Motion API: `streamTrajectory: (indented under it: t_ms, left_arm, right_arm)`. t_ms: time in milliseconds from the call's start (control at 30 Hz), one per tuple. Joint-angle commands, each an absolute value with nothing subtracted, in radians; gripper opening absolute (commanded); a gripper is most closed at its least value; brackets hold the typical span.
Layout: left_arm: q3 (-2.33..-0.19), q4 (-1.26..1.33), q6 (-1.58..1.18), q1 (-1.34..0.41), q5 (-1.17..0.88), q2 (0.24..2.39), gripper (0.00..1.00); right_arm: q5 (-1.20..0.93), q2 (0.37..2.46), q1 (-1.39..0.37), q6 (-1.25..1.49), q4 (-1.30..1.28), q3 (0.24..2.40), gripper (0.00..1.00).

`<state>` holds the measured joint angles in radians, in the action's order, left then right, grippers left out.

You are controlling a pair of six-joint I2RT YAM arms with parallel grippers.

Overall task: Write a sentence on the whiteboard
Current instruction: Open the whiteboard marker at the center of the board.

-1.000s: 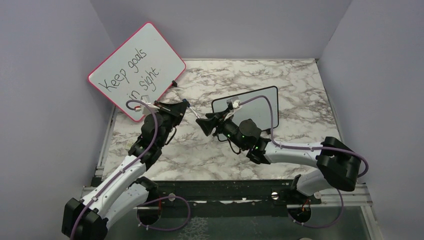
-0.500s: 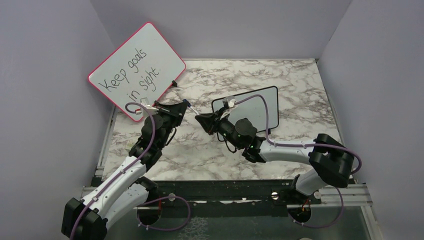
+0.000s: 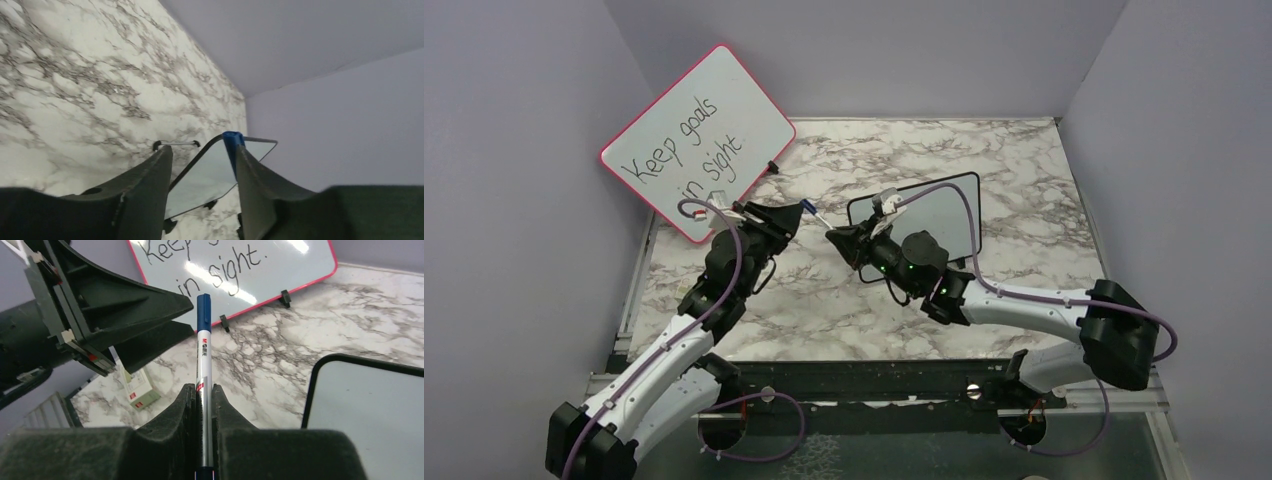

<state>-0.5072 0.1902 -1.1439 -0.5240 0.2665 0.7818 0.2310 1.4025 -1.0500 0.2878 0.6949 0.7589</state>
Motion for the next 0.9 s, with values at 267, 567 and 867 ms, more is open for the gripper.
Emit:
streamTrajectory:
  t_ms: [267,567,867]
  left_arm:
    - [-0.768,-0.171,-0.277,-0.522,0.122,0.757,0.78]
    - [-0.775,-0.235,0.183,-0.523,-0.237,0.735,0.79]
    - [-0.844,-0.362,0.394,-0.523,-0.582,0.775,0.8]
  right_arm:
    - [0.065,1.211,-0.985,0.111,0.23,0.855,0.01]
    - [-0.087,1.118,-0.951,-0.013,0.018,0.894,0.01]
    - [-0.231,1.083,-0.951,-0.087,-0.03,0.877,0.01]
